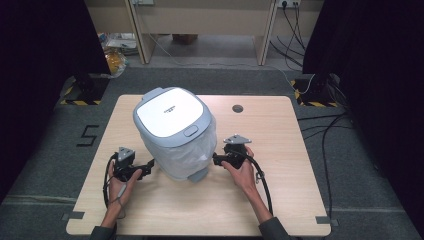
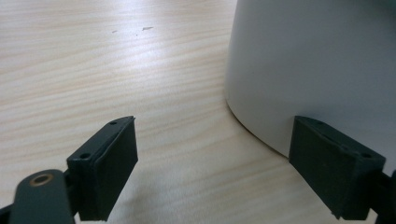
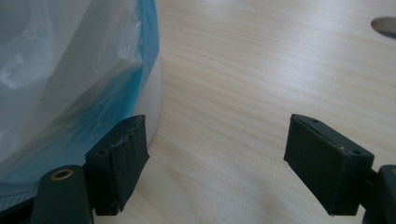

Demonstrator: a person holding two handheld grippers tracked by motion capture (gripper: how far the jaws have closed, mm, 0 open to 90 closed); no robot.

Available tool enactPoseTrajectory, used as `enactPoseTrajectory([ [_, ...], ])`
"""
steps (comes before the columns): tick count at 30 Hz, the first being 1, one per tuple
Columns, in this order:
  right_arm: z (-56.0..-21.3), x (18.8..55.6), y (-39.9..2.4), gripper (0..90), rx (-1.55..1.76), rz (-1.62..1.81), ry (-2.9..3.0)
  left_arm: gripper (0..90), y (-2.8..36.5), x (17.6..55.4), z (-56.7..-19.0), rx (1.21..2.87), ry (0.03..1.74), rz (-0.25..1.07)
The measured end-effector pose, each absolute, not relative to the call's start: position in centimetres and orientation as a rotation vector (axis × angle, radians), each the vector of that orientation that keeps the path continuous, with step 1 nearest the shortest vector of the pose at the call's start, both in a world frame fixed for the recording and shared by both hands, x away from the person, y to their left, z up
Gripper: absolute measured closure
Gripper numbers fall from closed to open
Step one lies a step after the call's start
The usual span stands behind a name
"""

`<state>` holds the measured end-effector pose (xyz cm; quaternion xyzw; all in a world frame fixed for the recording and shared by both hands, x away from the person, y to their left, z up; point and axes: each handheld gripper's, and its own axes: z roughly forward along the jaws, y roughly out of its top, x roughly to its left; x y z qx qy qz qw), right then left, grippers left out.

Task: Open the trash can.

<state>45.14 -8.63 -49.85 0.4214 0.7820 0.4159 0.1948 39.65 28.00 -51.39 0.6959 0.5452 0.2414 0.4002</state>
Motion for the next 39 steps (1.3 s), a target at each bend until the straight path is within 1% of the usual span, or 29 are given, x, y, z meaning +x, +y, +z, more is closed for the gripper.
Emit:
enactPoseTrajectory([
  [4, -49.7, 45.2, -7.9, 30.9, 1.121, 1.166, 2.185, 15.0, 28.1, 40.2, -51.4, 1.763, 1.381, 0.616],
  [6, -49.7, 45.0, -7.8, 39.9, 1.093, 1.180, 2.203, 15.0, 28.2, 40.7, -51.4, 1.758, 1.378, 0.628],
  [7, -49.6, 44.9, -7.7, 41.4, 1.065, 1.175, 2.216, 15.7, 28.2, 40.9, -51.5, 1.750, 1.377, 0.630],
  [10, -49.6, 44.8, -7.7, 44.3, 1.044, 1.176, 2.232, 22.3, 28.3, 41.6, -51.5, 1.739, 1.369, 0.607],
  [13, -49.6, 44.7, -7.6, 46.1, 1.016, 1.189, 2.253, 25.3, 28.4, 42.3, -51.3, 1.754, 1.367, 0.613],
  [17, -49.5, 44.3, -7.3, 46.4, 0.967, 1.202, 2.287, 28.1, 28.6, 43.1, -51.1, 1.753, 1.379, 0.630],
  [20, -49.6, 43.9, -6.9, 46.3, 0.927, 1.221, 2.315, 31.9, 29.2, 43.7, -51.3, 1.732, 1.388, 0.603],
  [26, -49.6, 43.2, -5.9, 43.7, 0.927, 1.235, 2.328, 33.1, 29.5, 45.2, -51.3, 1.716, 1.403, 0.591],
  [28, -49.7, 43.2, -5.9, 43.1, 0.926, 1.238, 2.330, 38.0, 29.2, 45.8, -51.3, 1.709, 1.395, 0.574],
  [29, -49.7, 43.2, -6.0, 42.1, 0.929, 1.238, 2.331, 42.2, 29.1, 46.1, -51.3, 1.710, 1.390, 0.568],
  [30, -49.7, 43.3, -6.0, 41.6, 0.937, 1.242, 2.333, 43.4, 28.9, 46.3, -51.2, 1.714, 1.391, 0.574],
  [33, -49.6, 43.3, -6.0, 38.6, 0.946, 1.233, 2.331, 42.8, 28.7, 46.9, -51.1, 1.726, 1.396, 0.570],
  [36, -49.7, 43.4, -6.0, 37.9, 0.956, 1.237, 2.329, 42.4, 28.8, 47.4, -51.1, 1.729, 1.397, 0.567],
  [37, -49.7, 43.4, -6.1, 37.6, 0.971, 1.240, 2.327, 40.0, 28.8, 47.5, -51.1, 1.731, 1.401, 0.573],
  [39, -49.8, 43.5, -6.1, 36.0, 0.982, 1.248, 2.323, 31.0, 29.1, 47.7, -51.3, 1.723, 1.415, 0.575],
])
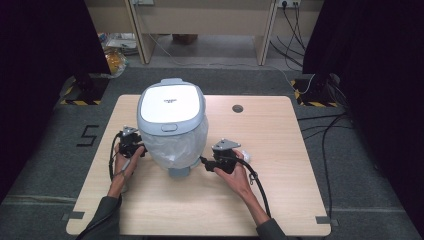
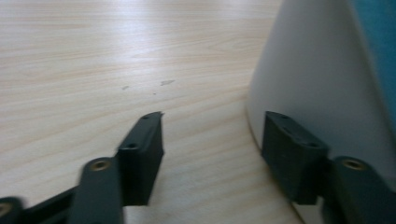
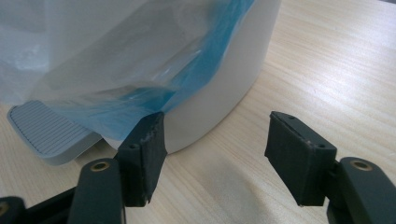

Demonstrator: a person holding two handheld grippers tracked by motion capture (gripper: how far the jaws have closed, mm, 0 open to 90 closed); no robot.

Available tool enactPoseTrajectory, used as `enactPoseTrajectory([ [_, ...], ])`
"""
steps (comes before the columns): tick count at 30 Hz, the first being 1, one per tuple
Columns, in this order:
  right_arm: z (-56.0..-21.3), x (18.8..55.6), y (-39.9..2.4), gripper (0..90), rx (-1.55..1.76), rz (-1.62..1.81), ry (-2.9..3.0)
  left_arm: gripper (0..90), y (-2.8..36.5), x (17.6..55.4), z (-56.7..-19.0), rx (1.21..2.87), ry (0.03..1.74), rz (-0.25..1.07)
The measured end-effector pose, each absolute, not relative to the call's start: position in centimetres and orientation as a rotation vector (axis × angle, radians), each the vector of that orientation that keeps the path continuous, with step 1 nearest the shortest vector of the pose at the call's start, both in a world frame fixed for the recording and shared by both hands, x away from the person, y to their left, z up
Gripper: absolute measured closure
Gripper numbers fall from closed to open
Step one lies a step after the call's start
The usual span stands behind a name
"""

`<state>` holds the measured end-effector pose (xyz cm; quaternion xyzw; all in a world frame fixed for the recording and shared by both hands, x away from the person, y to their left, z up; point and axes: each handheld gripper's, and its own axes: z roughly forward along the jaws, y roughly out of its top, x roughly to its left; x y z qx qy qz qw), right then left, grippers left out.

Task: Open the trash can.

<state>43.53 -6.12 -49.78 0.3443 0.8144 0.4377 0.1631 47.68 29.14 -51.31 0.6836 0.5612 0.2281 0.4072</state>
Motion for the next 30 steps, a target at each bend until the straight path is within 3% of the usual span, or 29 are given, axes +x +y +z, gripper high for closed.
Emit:
enactPoseTrajectory([
  [4, -49.5, 43.5, -6.4, 32.0, 1.009, 1.273, 2.299, 17.0, 29.8, 47.5, -51.6, 1.692, 1.415, 0.547],
  [23, -47.9, 41.6, -15.2, 21.2, 1.186, 1.155, 2.127, 14.8, 29.0, 38.1, -49.9, 1.726, 1.254, 0.544],
  [30, -48.2, 40.5, -17.2, 18.8, 1.207, 1.119, 2.119, 15.1, 25.4, 33.5, -49.8, 1.686, 1.115, 0.483],
])
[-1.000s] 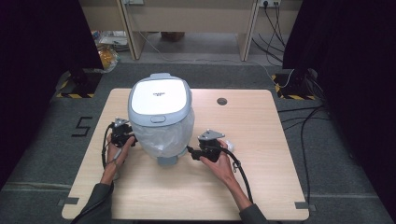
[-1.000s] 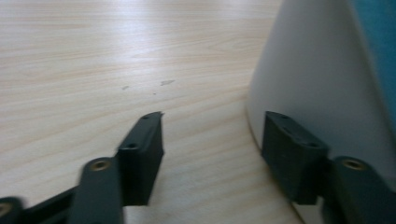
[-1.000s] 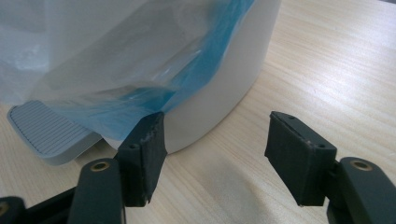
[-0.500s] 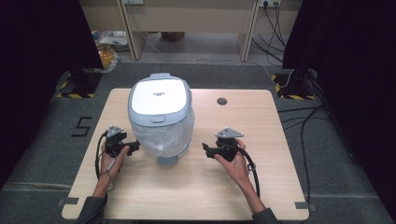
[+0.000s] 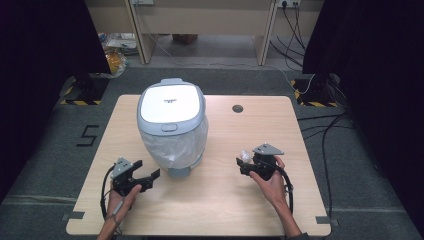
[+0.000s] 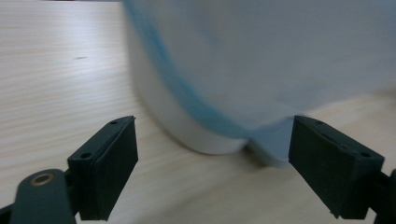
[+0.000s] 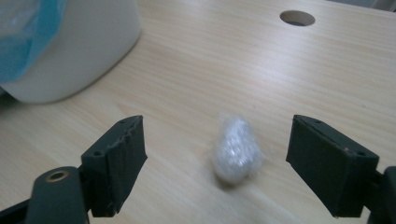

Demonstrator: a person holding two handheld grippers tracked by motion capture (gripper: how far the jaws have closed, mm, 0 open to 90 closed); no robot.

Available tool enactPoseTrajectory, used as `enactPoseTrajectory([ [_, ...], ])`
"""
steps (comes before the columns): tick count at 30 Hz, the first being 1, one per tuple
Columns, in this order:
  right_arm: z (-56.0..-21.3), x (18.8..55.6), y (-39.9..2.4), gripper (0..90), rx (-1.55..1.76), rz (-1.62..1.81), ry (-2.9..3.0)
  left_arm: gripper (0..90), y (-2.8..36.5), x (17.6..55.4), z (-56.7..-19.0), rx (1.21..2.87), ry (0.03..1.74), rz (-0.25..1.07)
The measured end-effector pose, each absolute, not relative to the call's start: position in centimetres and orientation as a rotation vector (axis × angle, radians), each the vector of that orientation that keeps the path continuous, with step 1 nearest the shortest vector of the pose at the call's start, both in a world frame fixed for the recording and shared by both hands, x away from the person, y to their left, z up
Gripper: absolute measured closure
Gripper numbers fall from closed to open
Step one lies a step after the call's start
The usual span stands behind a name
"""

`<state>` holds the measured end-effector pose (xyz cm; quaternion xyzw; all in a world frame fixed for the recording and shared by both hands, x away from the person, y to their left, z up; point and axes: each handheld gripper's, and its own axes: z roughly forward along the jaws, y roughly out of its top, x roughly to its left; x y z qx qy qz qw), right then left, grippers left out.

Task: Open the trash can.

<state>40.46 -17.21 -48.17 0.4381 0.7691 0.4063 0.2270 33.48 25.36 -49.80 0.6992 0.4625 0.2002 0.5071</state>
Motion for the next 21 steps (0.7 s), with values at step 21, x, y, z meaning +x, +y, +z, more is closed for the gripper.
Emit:
enactPoseTrajectory([
  [21, -49.5, 38.3, -20.8, 19.2, 1.266, 1.079, 2.109, 20.1, 17.7, 33.6, -50.7, 1.868, 0.860, 0.401],
])
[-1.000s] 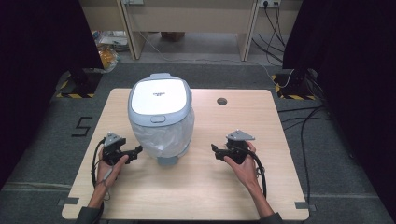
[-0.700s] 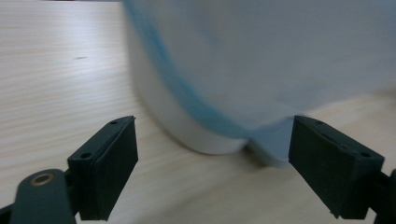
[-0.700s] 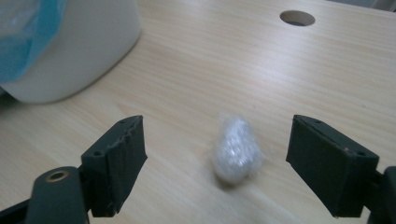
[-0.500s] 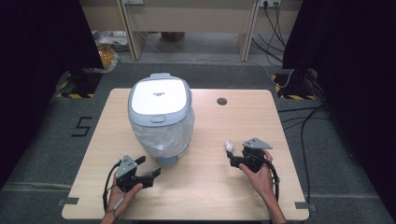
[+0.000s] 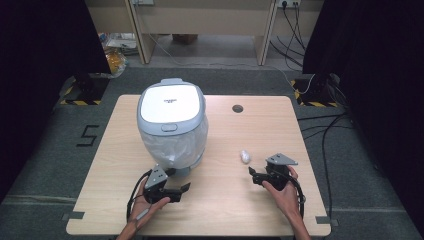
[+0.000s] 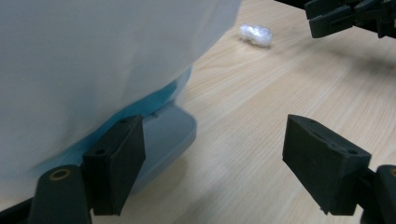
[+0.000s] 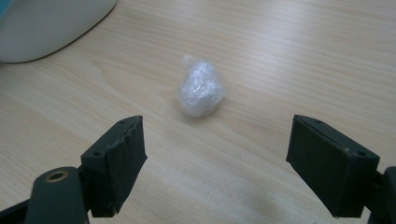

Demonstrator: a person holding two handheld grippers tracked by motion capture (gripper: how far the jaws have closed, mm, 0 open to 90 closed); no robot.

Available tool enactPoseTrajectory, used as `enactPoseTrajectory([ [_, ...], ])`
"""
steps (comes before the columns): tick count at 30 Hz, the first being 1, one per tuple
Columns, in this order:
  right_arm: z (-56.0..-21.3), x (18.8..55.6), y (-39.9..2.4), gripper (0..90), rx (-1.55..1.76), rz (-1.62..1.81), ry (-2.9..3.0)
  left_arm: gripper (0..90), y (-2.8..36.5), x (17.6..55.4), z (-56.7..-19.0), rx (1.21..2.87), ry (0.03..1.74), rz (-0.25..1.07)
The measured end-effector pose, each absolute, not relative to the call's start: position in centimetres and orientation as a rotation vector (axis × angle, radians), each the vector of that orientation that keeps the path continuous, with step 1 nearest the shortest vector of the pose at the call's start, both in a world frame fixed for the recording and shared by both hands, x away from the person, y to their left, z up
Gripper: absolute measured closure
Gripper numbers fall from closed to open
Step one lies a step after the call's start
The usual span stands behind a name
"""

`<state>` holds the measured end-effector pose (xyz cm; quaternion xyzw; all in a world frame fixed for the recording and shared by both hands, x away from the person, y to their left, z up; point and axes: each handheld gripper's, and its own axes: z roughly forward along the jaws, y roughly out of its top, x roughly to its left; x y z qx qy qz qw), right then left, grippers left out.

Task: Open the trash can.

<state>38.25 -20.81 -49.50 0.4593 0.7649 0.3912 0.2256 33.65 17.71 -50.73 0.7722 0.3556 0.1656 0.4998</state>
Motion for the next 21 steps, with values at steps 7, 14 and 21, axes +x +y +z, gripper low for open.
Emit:
enactPoseTrajectory([
  [7, -49.7, 38.2, -20.9, 19.2, 1.276, 1.074, 2.117, 14.9, 16.2, 34.3, -51.3, 1.909, 0.858, 0.392],
  [14, -49.9, 38.2, -20.9, 19.2, 1.276, 1.077, 2.120, 14.5, 16.1, 34.3, -51.4, 1.937, 0.827, 0.412],
  [21, -50.0, 38.1, -20.9, 19.2, 1.279, 1.073, 2.131, 15.8, 15.3, 33.9, -51.9, 2.008, 0.777, 0.524],
])
